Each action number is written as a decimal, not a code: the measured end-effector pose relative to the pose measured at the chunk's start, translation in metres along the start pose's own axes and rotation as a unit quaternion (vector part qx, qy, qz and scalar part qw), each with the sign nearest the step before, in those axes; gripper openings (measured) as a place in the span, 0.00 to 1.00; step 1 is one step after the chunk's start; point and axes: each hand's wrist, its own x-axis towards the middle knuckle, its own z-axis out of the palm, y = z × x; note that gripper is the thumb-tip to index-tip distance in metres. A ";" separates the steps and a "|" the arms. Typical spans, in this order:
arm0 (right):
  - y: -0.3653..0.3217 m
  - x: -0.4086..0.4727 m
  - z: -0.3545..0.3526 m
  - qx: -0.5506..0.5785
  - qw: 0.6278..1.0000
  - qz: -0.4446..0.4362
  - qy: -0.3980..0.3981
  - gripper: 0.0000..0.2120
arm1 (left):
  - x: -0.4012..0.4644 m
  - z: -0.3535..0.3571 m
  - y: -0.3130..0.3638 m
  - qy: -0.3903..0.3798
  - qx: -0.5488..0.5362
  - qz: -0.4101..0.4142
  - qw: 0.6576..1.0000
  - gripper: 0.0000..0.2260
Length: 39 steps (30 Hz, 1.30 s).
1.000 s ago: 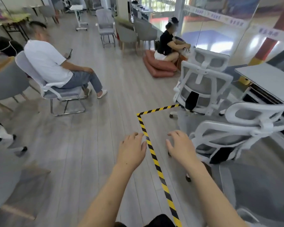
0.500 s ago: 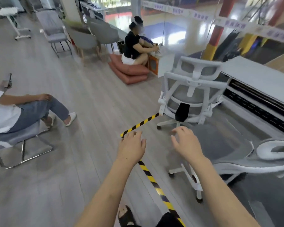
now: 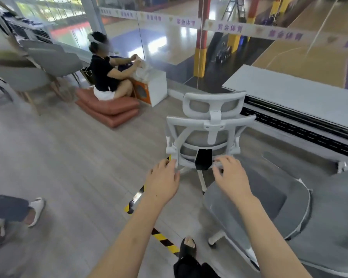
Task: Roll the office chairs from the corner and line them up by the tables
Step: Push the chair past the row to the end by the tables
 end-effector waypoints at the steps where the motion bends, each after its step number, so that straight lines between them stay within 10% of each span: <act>1: 0.004 0.024 0.001 0.000 1.000 0.008 0.000 0.14 | 0.024 0.000 0.000 -0.006 0.002 0.002 1.000 0.17; 11: 0.026 0.256 -0.035 -0.027 0.995 -0.009 0.099 0.18 | 0.260 -0.031 0.034 0.012 0.010 0.081 0.997 0.24; 16: 0.050 0.320 -0.029 -0.124 0.992 0.010 -0.014 0.28 | 0.345 -0.035 0.055 -0.031 -0.006 0.120 0.992 0.23; 39: -0.074 0.344 0.105 -0.168 0.946 0.092 0.260 0.18 | 0.488 -0.037 -0.096 -0.015 -0.046 0.284 0.958 0.22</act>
